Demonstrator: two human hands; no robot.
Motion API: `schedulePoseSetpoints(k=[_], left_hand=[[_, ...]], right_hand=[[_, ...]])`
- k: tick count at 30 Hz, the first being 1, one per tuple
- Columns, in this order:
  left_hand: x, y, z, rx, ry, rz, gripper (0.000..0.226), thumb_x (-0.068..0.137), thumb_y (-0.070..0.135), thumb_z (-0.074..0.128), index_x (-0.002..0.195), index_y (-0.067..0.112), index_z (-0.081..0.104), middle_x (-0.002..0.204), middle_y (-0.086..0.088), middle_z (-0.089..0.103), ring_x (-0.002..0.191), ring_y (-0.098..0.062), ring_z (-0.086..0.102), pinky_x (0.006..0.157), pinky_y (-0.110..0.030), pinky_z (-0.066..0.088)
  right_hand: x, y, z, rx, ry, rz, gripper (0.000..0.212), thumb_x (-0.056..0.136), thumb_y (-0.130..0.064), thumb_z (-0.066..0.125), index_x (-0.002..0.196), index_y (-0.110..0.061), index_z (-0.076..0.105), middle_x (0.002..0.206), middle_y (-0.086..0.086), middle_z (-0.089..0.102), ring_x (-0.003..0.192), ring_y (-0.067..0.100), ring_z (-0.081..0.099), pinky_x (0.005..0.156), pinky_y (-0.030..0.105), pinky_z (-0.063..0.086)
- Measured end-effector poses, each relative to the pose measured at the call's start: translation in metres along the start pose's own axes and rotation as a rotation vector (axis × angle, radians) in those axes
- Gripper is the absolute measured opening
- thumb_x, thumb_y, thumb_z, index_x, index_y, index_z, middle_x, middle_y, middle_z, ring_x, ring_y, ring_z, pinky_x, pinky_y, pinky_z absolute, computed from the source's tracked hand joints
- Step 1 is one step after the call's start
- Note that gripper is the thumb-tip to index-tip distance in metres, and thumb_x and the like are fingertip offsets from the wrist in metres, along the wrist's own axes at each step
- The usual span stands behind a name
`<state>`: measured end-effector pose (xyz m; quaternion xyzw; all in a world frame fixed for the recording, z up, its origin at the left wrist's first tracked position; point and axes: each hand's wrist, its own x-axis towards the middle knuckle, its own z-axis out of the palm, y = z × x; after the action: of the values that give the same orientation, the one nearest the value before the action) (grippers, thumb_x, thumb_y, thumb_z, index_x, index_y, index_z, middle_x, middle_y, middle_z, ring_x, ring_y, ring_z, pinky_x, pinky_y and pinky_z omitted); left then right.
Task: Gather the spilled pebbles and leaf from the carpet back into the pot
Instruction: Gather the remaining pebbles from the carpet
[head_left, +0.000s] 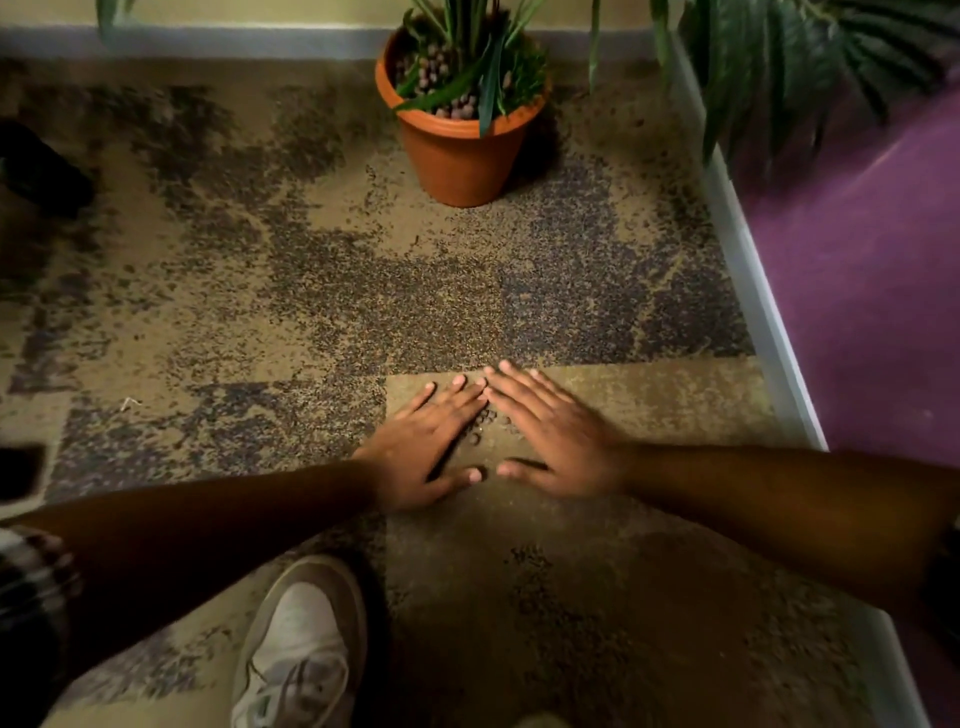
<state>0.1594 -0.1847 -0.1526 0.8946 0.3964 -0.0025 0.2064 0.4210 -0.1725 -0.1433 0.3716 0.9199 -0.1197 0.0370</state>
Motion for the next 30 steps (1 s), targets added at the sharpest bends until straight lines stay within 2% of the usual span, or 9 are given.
schedulePoseSetpoints(k=[4,7,9,12,14,19,25,28,30], left_hand=[[-0.021,-0.006,-0.007,-0.043,-0.083,0.121,0.094,0.093,0.072,0.040,0.161,0.015,0.011,0.169,-0.004,0.010,0.156,-0.016,-0.002,0.127,-0.042,0.004],[-0.038,-0.019,-0.015,0.016,-0.183,0.249,0.100,0.089,0.076,0.042,0.161,0.015,0.010,0.169,-0.002,0.007,0.156,-0.016,-0.002,0.127,-0.040,0.002],[-0.044,-0.029,-0.018,0.062,-0.189,0.278,0.106,0.087,0.079,0.044,0.161,0.013,0.009,0.169,-0.004,0.002,0.156,-0.018,-0.002,0.126,-0.040,0.003],[-0.046,-0.036,-0.017,0.142,-0.129,0.245,0.113,0.085,0.082,0.042,0.161,0.007,0.006,0.169,-0.010,-0.004,0.156,-0.021,-0.005,0.126,-0.039,0.002],[-0.043,-0.029,-0.013,0.186,-0.087,0.205,0.110,0.089,0.080,0.038,0.160,0.003,0.004,0.168,-0.015,-0.005,0.156,-0.024,-0.004,0.127,-0.042,0.004],[-0.015,-0.002,-0.005,0.197,-0.024,0.021,0.103,0.095,0.076,0.023,0.158,0.000,-0.006,0.167,-0.018,-0.007,0.155,-0.026,-0.009,0.127,-0.042,0.003],[-0.006,0.020,0.013,0.064,0.030,-0.002,0.096,0.098,0.068,0.030,0.158,-0.004,0.005,0.166,-0.021,0.009,0.156,-0.028,0.005,0.126,-0.044,0.012],[-0.019,0.024,0.018,0.007,0.053,0.083,0.097,0.096,0.069,0.040,0.158,-0.002,0.015,0.165,-0.019,0.017,0.154,-0.027,0.016,0.126,-0.040,0.012],[-0.025,0.023,0.019,-0.003,0.061,0.128,0.101,0.092,0.073,0.044,0.158,0.001,0.018,0.164,-0.018,0.021,0.153,-0.026,0.022,0.125,-0.041,0.017]], right_hand=[[-0.009,-0.006,-0.001,0.047,-0.019,-0.130,0.093,0.096,-0.073,0.040,0.160,-0.008,0.022,0.170,0.012,0.014,0.159,0.024,0.003,0.127,0.046,0.015],[-0.021,0.004,-0.007,0.058,-0.080,-0.242,0.097,0.091,-0.077,0.045,0.160,-0.012,0.024,0.168,0.009,0.017,0.157,0.022,0.011,0.126,0.045,0.018],[-0.029,0.014,-0.010,-0.005,-0.063,-0.221,0.107,0.086,-0.083,0.045,0.161,-0.010,0.022,0.168,0.011,0.016,0.157,0.024,0.014,0.127,0.046,0.015],[-0.033,0.022,-0.010,-0.129,-0.090,-0.134,0.123,0.080,-0.092,0.038,0.162,-0.003,0.010,0.171,0.015,0.000,0.159,0.027,0.000,0.128,0.048,0.007],[-0.029,0.021,-0.009,-0.166,-0.114,-0.136,0.122,0.084,-0.091,0.031,0.161,-0.001,0.001,0.170,0.016,-0.009,0.158,0.027,-0.009,0.128,0.049,0.005],[-0.008,0.009,-0.005,-0.122,-0.071,-0.114,0.101,0.098,-0.075,0.025,0.161,0.000,-0.003,0.170,0.017,-0.007,0.158,0.026,-0.009,0.127,0.046,0.012],[-0.004,0.007,0.009,0.018,0.051,-0.240,0.057,0.106,-0.051,0.041,0.153,-0.019,0.041,0.161,0.015,0.036,0.152,0.031,0.030,0.123,0.045,0.028],[-0.009,0.010,0.018,0.025,0.129,-0.347,0.036,0.105,-0.035,0.050,0.136,-0.022,0.062,0.149,0.011,0.053,0.140,0.032,0.047,0.109,0.045,0.046],[-0.010,0.014,0.021,0.003,0.158,-0.407,0.030,0.103,-0.028,0.055,0.130,-0.021,0.066,0.143,0.008,0.058,0.135,0.031,0.053,0.103,0.043,0.050]])
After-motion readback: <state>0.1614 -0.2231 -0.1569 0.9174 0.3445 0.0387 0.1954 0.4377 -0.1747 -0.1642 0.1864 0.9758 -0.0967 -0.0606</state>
